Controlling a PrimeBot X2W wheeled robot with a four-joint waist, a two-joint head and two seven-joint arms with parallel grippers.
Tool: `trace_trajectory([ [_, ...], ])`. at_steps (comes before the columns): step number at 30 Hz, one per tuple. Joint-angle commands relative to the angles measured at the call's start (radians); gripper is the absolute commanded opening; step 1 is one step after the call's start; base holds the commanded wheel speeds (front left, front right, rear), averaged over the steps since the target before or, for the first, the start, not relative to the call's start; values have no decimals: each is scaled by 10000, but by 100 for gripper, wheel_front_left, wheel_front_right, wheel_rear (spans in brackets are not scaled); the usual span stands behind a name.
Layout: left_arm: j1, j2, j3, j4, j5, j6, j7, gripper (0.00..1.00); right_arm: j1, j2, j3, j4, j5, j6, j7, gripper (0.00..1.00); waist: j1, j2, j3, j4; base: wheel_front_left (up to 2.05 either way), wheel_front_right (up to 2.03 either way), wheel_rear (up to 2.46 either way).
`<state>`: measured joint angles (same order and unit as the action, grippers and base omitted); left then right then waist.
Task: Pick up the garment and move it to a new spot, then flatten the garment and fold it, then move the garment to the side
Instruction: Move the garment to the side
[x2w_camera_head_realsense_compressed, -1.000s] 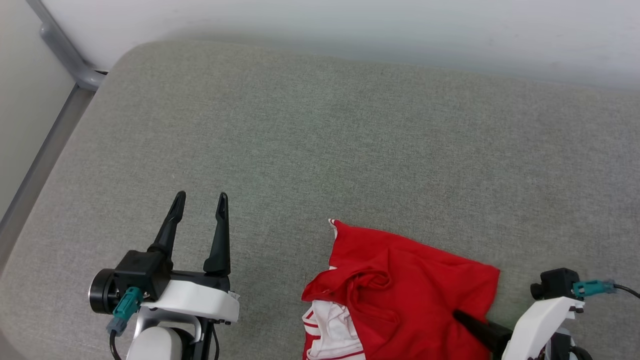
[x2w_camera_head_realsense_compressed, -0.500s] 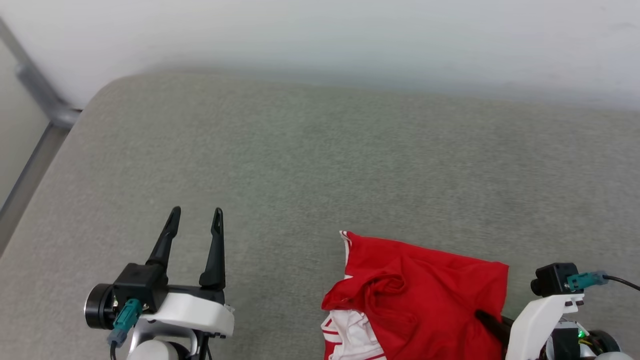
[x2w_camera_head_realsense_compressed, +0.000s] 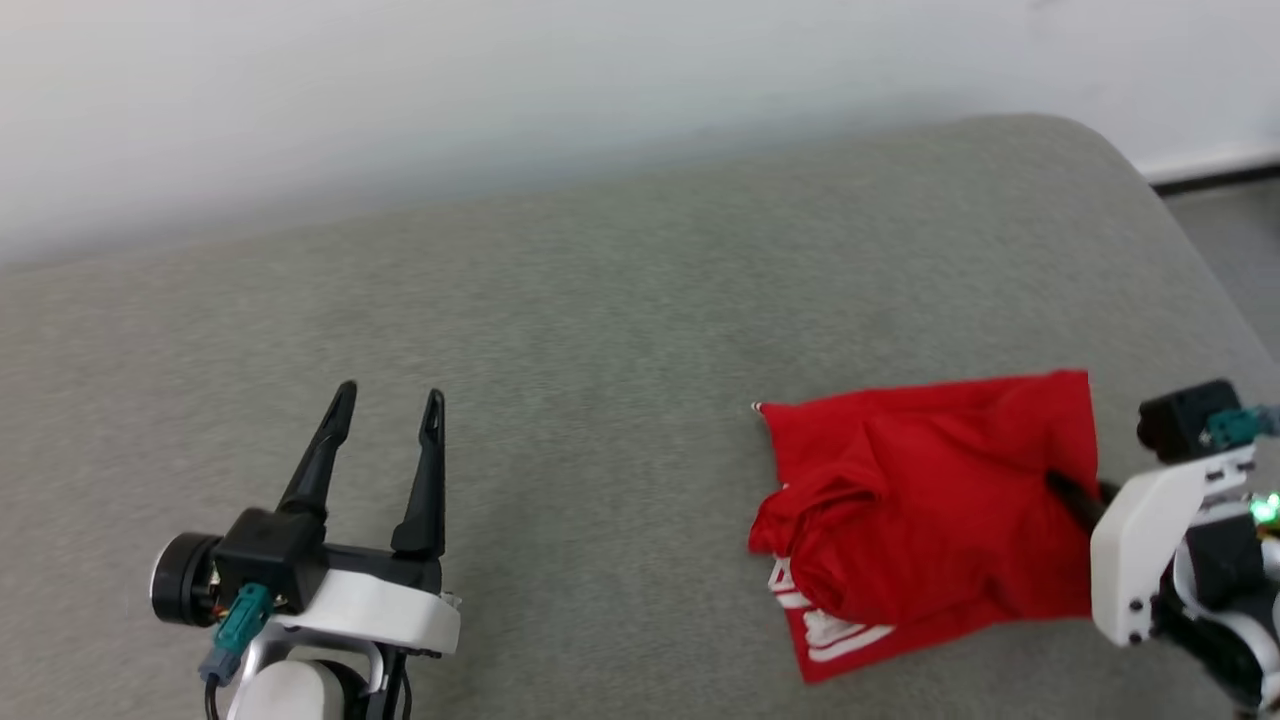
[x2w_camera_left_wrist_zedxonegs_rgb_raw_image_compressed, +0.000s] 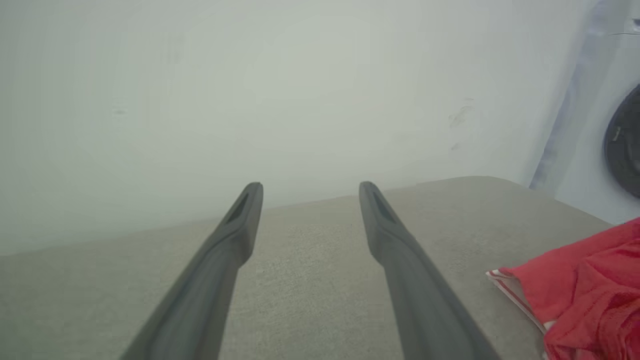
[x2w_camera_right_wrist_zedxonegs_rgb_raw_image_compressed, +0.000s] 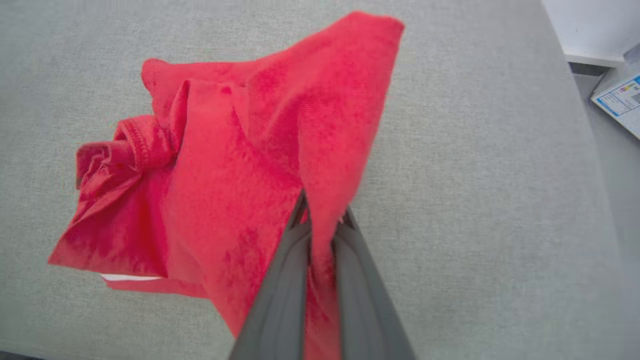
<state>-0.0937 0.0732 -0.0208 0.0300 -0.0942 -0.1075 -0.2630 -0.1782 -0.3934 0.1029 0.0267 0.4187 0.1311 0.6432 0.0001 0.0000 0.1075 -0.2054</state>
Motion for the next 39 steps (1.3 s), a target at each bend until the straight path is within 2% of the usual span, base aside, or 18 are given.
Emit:
trace_trajectory([
  [1,-151,72,-5,-59,45,-41,-20,100,-352,-91,2,-66,-95,-8,-50,0,-1,0,688,-990,0,0,0],
  [6,-722,308,-303,-284,187,-110,-22,100,-1524,-244,95,213,-302,-8,-238,0,-1,0,1752,-1694,0,0,0],
  [10,-1318,600,-619,-496,302,-160,-22,100,-2538,-549,-17,749,-463,-9,-521,0,-1,0,2674,-1872,0,0,0],
  [16,-2298,1039,-1140,-863,395,-202,35,100,-3772,-1328,-625,1900,-721,-9,-887,0,-1,0,3903,-1567,0,0,0],
  [22,-3036,1332,-1449,-1214,377,-213,154,100,-4553,-1847,-1747,3066,-1121,-9,-1340,0,-1,0,4765,-1126,0,0,0],
  [26,-3318,1413,-1571,-1362,355,-217,190,100,-4918,-1888,-2512,3853,-1420,-9,-1689,0,-1,0,5141,-864,0,0,0],
  [30,-3446,1441,-1635,-1352,316,-217,183,100,-5131,-1608,-2894,4551,-1647,-9,-2209,0,-1,0,5305,-694,0,0,0],
  [32,-3460,1444,-1664,-1321,299,-206,171,100,-5155,-1515,-3009,4852,-1811,-9,-2558,35,-1,0,5322,-640,0,0,0],
  [33,-3462,1440,-1674,-1298,306,-190,164,100,-5192,-1457,-3141,5027,-1845,-9,-2725,100,-1,0,5313,-613,0,0,0],
  [39,-3275,1421,-1694,-1086,203,-119,120,100,-5256,-1190,-3950,5817,-2563,-9,-3945,100,-1,0,4999,-516,0,0,0],
])
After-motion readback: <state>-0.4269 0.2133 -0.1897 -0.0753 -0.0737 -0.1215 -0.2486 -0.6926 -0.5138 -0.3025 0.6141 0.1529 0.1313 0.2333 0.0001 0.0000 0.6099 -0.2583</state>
